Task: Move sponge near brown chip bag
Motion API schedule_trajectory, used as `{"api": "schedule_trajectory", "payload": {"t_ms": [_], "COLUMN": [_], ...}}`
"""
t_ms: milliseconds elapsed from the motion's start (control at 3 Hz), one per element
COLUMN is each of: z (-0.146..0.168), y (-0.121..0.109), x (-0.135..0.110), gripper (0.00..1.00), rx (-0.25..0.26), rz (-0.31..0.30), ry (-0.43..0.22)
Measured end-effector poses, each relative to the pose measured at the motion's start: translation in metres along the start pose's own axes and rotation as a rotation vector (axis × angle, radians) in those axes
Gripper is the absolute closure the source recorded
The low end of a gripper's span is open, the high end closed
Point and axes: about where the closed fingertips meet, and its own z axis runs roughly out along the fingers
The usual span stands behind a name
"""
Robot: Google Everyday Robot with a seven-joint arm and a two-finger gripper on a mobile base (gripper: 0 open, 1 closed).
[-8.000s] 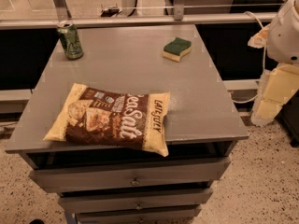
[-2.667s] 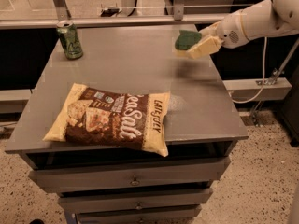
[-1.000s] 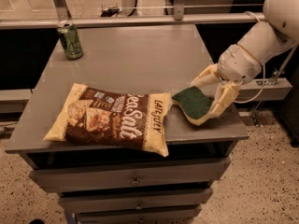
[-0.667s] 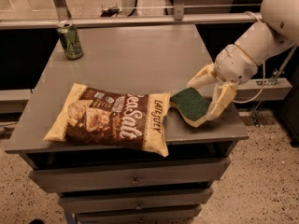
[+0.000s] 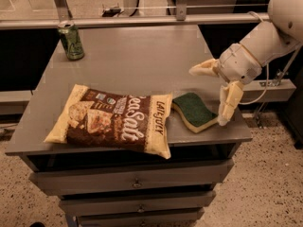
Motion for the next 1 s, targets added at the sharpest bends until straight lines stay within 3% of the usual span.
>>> {"api": "schedule_trajectory", "payload": {"t_ms": [333,667,1000], "z": [-0.017,-0.062,-0.074], "y": [-0.006,-0.019,-0.025], "x": [0.009,0.03,0.027], "gripper": [0.0,0.0,0.0], "rx": [0.059,0.192,0.23], "rz": [0.04,0.09,0.082], "ry": [0.004,-0.009,-0.009]}}
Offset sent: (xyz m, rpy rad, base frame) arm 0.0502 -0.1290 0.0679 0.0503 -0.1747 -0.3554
